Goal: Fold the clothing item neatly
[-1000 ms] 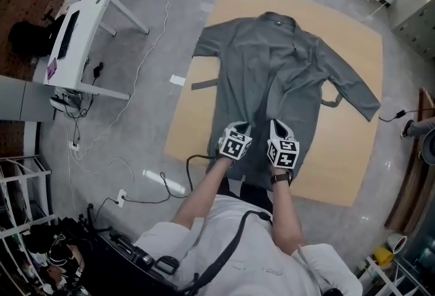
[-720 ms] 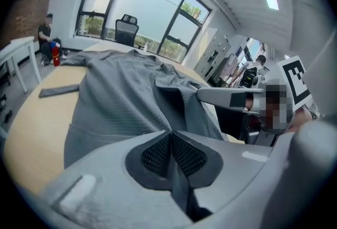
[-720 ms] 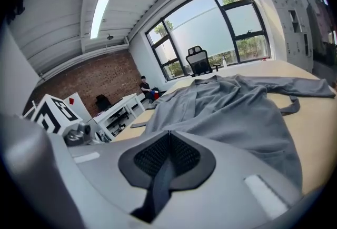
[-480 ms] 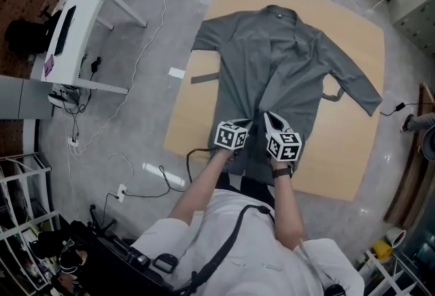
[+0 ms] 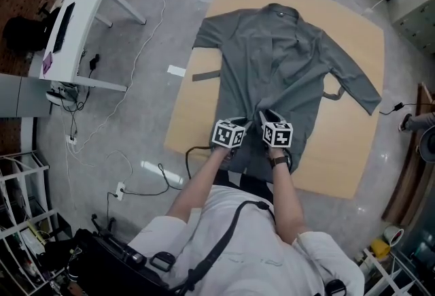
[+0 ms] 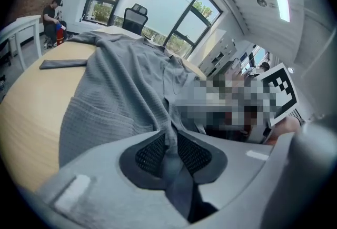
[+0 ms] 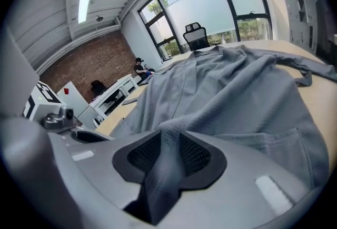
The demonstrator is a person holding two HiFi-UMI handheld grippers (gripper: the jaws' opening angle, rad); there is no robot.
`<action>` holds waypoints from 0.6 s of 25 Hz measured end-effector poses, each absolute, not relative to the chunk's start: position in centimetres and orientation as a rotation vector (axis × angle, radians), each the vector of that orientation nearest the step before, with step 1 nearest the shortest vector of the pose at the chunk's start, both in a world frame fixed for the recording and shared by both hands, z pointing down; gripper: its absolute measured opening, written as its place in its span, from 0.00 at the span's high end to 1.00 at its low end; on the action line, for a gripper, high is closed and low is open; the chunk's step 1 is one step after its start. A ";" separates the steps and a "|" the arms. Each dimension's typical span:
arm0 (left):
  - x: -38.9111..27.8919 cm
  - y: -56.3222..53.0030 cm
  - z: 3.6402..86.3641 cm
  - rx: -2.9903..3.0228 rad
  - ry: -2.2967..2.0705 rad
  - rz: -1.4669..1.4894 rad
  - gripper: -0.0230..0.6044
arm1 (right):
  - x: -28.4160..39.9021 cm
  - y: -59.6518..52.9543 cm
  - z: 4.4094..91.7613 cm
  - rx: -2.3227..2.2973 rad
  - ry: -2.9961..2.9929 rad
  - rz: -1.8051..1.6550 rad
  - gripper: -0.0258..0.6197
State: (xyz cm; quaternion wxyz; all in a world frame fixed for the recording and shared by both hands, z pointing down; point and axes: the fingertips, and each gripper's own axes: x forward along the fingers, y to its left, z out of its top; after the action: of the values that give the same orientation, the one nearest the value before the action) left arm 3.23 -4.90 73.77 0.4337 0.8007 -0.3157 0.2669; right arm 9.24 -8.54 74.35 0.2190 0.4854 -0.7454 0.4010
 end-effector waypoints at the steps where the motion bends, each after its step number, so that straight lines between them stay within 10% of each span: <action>1: 2.8 -5.0 73.4 2.003 -0.795 0.663 0.84 | 9.4 -8.7 73.8 1.352 -2.075 1.083 0.79; 15: -6.5 -11.2 67.3 2.036 -1.045 0.495 0.81 | 7.3 -13.5 64.8 1.372 -2.320 0.912 0.87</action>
State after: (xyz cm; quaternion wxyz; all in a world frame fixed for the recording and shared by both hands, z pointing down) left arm -6.52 -11.18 67.25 0.3894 0.8010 -0.4109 0.1949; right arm 7.26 -13.50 64.77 0.1474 0.4768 -0.8065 0.3170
